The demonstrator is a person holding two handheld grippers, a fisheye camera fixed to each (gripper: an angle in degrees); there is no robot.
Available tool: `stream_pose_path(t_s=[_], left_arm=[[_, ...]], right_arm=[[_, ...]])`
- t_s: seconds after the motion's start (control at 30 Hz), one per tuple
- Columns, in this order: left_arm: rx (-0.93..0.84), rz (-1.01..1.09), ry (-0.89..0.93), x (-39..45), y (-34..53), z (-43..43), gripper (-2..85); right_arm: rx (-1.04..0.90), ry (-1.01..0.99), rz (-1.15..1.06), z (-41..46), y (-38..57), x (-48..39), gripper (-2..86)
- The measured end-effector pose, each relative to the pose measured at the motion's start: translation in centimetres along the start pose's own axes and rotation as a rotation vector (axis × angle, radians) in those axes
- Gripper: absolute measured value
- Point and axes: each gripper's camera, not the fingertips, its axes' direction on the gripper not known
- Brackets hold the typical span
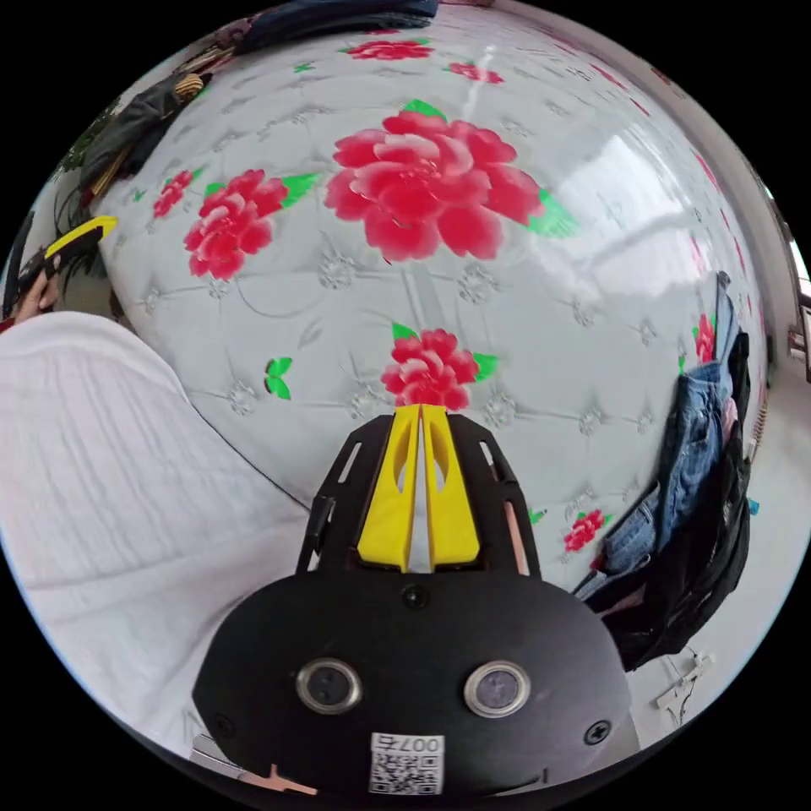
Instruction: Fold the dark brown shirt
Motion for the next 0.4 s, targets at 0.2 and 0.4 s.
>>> stream_pose_path(t_s=[0.2, 0.4], left_arm=[[-0.181, 0.357, -0.1, 13.4, -7.9, 3.3, -0.8], [-0.283, 0.376, -0.222, 20.7, -8.8, 5.8, -1.0]], right_arm=[[0.091, -0.015, 0.08, 2.2, 5.2, -0.9, 0.0], [0.354, -0.216, 0.237, 2.9, 13.0, 2.1, 2.3]])
